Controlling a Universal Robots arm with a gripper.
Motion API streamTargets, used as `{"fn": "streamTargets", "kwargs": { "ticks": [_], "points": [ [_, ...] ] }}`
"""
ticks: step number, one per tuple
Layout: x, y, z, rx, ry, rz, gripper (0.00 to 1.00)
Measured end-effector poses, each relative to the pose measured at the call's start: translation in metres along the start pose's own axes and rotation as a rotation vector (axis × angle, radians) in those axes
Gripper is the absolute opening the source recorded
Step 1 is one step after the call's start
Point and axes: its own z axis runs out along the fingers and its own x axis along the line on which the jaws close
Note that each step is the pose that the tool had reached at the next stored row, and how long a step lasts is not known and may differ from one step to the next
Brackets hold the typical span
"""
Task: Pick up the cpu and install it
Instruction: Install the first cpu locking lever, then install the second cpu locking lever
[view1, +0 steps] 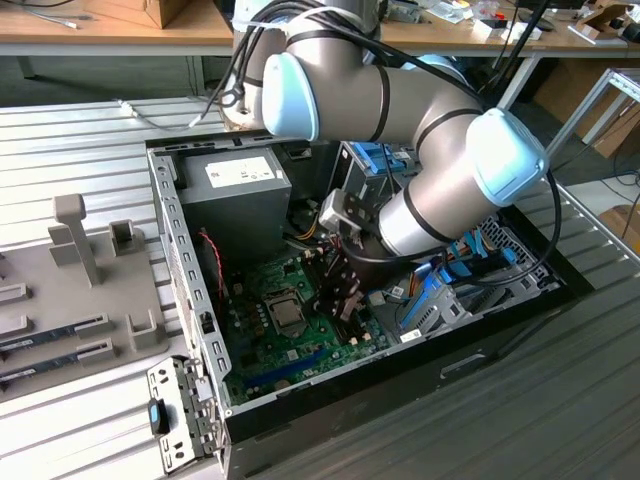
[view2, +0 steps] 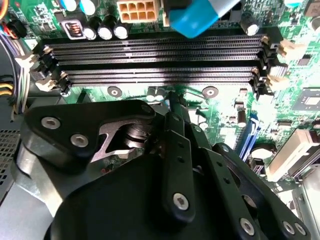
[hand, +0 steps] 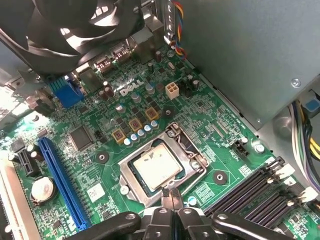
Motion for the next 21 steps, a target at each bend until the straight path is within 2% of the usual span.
{"fn": "streamTargets", "kwargs": {
  "ticks": [4, 8, 16, 21],
  "points": [
    [0.0013, 0.0001, 0.0025, -0.0025, -0.004, -0.002, 0.11],
    [0.0017, 0.0011, 0.0008, -0.0037, -0.0059, -0.003, 0.11],
    [0.0034, 0.0073, -0.0156, -0.0045, -0.0065, -0.003, 0.11],
    [0.0032, 0.0086, -0.0215, -0.0076, -0.01, -0.005, 0.11]
  ]
}}
